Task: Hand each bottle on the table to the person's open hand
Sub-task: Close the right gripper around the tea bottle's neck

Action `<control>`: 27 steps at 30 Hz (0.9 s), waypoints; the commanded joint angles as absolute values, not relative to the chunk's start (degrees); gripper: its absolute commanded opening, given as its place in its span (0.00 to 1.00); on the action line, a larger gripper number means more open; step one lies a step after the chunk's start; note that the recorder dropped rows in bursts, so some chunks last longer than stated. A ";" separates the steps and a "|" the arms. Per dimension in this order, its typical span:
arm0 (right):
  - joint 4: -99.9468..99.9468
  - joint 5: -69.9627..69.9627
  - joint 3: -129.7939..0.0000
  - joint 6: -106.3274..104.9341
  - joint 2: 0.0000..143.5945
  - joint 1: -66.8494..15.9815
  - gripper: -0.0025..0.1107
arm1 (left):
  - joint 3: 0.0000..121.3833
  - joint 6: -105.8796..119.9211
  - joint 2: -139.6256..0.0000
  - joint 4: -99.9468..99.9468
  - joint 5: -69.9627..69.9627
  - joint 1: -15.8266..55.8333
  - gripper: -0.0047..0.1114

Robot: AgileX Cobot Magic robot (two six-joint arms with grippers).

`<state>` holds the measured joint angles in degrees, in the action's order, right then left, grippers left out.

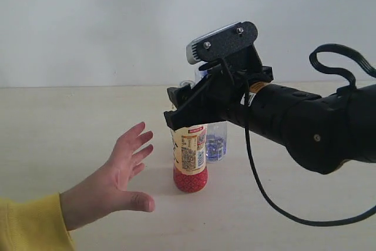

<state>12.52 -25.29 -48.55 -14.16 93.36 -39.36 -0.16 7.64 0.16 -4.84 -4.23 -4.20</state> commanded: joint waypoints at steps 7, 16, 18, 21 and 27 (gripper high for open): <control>11.39 -29.81 -48.69 -10.42 96.54 -39.20 0.65 | 0.00 7.77 0.00 -4.99 -3.81 -4.16 0.08; 11.39 -30.76 -48.69 -10.26 96.66 -39.20 0.64 | 0.00 7.77 0.00 -4.99 -3.81 -4.16 0.08; 11.39 -30.82 -48.69 -10.37 96.66 -39.20 0.58 | 0.00 7.77 0.00 -4.99 -3.81 -4.16 0.08; 9.65 -32.73 -48.69 -10.23 96.66 -39.20 0.36 | 0.00 7.77 0.00 -4.99 -3.81 -4.16 0.08; 9.87 -31.03 -48.69 -9.22 96.66 -39.20 0.02 | 0.00 7.77 0.00 -4.99 -3.81 -4.16 0.08</control>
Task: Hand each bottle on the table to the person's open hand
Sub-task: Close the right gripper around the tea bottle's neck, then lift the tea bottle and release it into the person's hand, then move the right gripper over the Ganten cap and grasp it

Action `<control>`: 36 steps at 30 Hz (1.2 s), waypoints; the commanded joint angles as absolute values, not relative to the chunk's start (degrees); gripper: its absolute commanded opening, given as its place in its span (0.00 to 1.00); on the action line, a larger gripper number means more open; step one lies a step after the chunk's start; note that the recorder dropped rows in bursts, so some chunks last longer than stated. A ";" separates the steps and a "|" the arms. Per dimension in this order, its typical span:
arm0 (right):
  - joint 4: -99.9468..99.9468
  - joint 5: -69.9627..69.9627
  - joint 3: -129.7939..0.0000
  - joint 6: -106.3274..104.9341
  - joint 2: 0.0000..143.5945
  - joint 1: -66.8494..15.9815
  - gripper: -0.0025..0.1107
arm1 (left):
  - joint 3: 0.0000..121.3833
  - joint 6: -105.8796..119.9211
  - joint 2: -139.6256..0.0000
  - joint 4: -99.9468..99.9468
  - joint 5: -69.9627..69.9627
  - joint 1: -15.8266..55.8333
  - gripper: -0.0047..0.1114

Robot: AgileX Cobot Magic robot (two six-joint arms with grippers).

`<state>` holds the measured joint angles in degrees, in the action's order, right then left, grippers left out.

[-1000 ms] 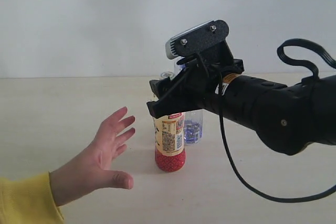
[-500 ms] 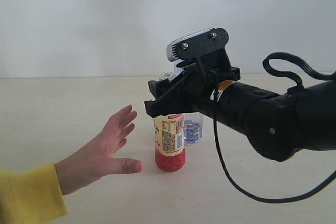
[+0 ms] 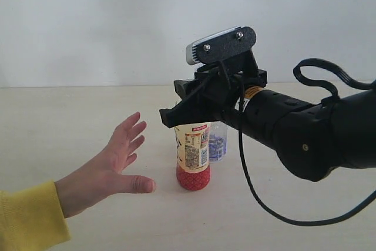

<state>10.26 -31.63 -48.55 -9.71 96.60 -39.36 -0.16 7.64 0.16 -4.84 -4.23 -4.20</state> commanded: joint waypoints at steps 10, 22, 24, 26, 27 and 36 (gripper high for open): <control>7.97 -28.83 -48.92 -9.00 88.05 -43.77 0.02 | 0.00 7.77 0.00 -4.99 -3.81 -4.16 0.08; 7.18 -24.78 -54.83 -6.00 87.50 -53.86 0.02 | 0.00 7.77 0.00 -4.99 -3.81 -4.16 0.08; 7.18 -24.98 -55.38 -5.42 87.50 -54.93 0.02 | 0.00 7.77 0.00 -4.99 -3.81 -4.16 0.08; 7.18 -25.12 -55.82 -4.80 87.50 -55.52 0.02 | 0.00 7.77 0.00 -4.99 -3.81 -4.16 0.08; 7.18 -24.49 -56.04 -4.08 87.50 -55.51 0.02 | 0.00 7.77 0.00 -4.99 -3.81 -4.16 0.08; 9.91 -19.31 -57.26 -4.10 87.50 -55.30 0.76 | 0.00 7.77 0.00 -4.99 -3.81 -4.16 0.08</control>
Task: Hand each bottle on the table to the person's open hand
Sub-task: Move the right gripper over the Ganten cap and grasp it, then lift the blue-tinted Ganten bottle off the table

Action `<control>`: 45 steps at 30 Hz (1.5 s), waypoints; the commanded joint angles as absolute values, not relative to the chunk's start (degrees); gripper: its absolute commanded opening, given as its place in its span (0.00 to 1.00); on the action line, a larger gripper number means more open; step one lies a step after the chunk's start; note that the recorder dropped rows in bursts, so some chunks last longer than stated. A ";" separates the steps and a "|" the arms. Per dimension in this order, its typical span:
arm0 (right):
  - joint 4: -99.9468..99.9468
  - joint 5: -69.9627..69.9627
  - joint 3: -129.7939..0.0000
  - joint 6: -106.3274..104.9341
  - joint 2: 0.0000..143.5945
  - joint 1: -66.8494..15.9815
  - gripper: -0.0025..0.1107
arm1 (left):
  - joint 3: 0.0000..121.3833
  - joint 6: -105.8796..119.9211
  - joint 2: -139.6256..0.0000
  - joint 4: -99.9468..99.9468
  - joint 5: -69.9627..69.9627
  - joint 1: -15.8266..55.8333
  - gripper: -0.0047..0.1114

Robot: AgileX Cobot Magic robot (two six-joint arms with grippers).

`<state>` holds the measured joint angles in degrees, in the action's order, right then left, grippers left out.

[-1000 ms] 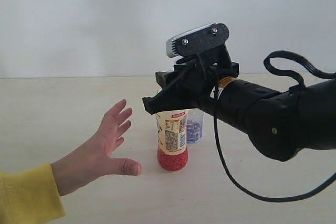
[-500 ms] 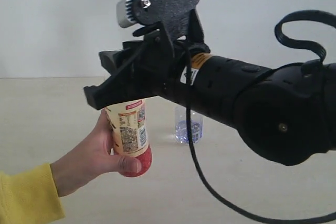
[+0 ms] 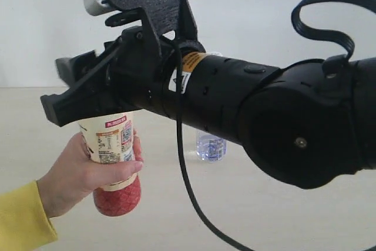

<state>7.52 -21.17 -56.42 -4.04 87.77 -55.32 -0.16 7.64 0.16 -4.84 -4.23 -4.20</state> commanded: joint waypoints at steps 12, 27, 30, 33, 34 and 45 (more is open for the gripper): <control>25.56 -14.09 -57.38 -27.10 81.02 -48.64 0.69 | 0.00 7.77 0.00 -4.99 -3.81 -4.16 0.08; 27.15 -12.78 -57.27 -27.88 83.86 -33.66 0.76 | 0.00 7.77 0.00 -4.99 -3.81 -4.16 0.08; 24.80 -16.62 -57.27 -25.60 88.37 -33.66 0.76 | 0.00 7.77 0.00 -4.99 -3.81 -4.16 0.08; 22.33 -21.00 -57.27 -22.20 92.04 -33.66 0.76 | 0.00 7.77 0.00 -4.99 -3.81 -4.16 0.08; 20.75 -22.21 -57.27 -20.07 92.85 -33.66 0.76 | 0.00 7.77 0.00 -4.99 -3.81 -4.16 0.08; 15.10 -32.53 -53.66 -13.99 97.86 -33.06 0.74 | 0.00 7.77 0.00 -4.99 -3.81 -4.16 0.08</control>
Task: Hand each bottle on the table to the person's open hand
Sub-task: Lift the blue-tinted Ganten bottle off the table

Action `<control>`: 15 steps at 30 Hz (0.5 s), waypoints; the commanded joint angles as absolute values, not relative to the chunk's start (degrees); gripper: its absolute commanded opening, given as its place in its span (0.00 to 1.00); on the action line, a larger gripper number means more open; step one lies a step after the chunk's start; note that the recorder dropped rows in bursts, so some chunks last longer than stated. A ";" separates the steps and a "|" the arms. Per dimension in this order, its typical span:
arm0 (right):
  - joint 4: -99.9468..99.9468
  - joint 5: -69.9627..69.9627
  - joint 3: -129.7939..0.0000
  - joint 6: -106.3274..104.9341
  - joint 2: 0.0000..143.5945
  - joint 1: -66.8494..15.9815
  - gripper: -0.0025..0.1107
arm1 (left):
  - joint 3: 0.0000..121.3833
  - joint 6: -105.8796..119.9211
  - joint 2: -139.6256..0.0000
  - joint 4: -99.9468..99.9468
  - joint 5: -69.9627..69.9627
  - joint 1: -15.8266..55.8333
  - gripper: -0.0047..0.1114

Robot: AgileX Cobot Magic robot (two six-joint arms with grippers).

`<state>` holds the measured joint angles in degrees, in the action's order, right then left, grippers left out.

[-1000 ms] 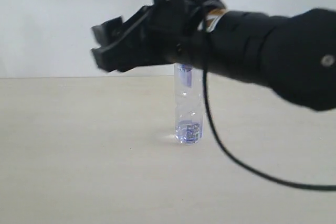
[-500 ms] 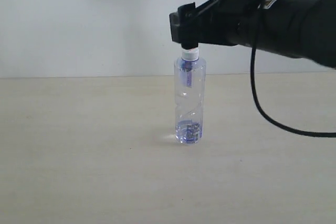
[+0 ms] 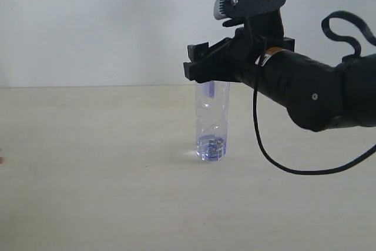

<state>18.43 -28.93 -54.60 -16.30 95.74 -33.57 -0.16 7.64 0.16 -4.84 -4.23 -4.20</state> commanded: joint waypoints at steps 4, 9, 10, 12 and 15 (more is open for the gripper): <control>13.31 -35.42 -53.66 -11.26 99.18 -32.92 0.74 | 0.00 7.77 0.00 -4.99 -3.81 -4.16 0.08; 13.97 -36.29 -53.66 -11.87 101.15 -31.83 0.74 | 0.00 7.77 0.00 -4.99 -3.81 -4.16 0.08; 13.97 -36.84 -53.66 -11.87 101.27 -31.83 0.74 | 0.00 7.77 0.00 -4.99 -3.81 -4.16 0.08; 13.84 -36.95 -53.66 -11.98 101.50 -31.83 0.74 | 0.00 7.77 0.00 -4.99 -3.81 -4.16 0.08; 12.93 -37.54 -53.66 -11.96 102.11 -31.83 0.74 | 0.00 7.77 0.00 -4.99 -3.81 -4.16 0.08</control>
<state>13.81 -35.89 -53.80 -11.78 101.62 -32.06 -0.16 7.64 0.16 -4.84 -4.23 -4.20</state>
